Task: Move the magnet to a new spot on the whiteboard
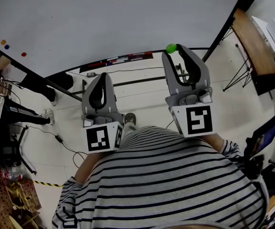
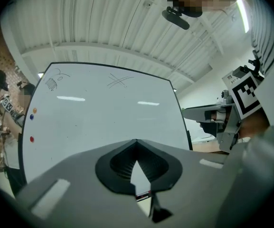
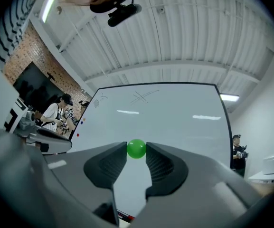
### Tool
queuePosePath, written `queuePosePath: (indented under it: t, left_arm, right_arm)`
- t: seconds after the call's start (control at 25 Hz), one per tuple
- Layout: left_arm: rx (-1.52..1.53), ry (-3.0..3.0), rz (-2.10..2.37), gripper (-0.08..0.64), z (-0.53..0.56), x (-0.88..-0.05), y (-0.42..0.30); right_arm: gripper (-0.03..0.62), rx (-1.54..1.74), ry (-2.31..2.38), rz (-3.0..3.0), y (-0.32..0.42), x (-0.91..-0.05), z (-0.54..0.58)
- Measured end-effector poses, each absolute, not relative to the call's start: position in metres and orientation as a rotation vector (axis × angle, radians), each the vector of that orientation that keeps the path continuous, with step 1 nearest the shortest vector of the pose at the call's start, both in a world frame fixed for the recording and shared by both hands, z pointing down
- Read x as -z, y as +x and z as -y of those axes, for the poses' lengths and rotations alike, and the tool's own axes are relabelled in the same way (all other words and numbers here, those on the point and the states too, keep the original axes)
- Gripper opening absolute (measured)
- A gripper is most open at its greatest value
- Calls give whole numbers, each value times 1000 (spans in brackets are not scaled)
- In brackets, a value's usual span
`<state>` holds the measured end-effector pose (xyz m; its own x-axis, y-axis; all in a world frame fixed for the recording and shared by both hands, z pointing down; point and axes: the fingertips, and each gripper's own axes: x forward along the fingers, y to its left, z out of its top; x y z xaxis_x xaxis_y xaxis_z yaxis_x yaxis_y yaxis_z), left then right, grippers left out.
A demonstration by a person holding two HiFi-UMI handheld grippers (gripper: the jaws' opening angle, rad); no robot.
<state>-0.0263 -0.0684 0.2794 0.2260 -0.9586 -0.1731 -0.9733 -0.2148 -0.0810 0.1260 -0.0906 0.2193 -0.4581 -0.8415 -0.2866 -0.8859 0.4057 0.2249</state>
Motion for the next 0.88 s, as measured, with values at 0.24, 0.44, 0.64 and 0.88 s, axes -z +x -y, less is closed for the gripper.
queuePosePath:
  t: [0.24, 0.44, 0.64, 0.88]
  left_arm:
    - [-155, -2339, -1868, 15, 64, -283, -25]
    - [-162, -2316, -1879, 15, 64, -281, -28]
    - [-148, -2324, -1896, 15, 75, -286, -33]
    - [-125, -2342, -1930, 15, 108, -295, -54]
  right_arm:
    - [124, -529, -1537, -2530, 125, -218, 87]
    - [124, -538, -1529, -2539, 123, -219, 88]
    - [124, -547, -1522, -2553, 115, -220, 101]
    - [124, -590, -1540, -2556, 97, -215, 138]
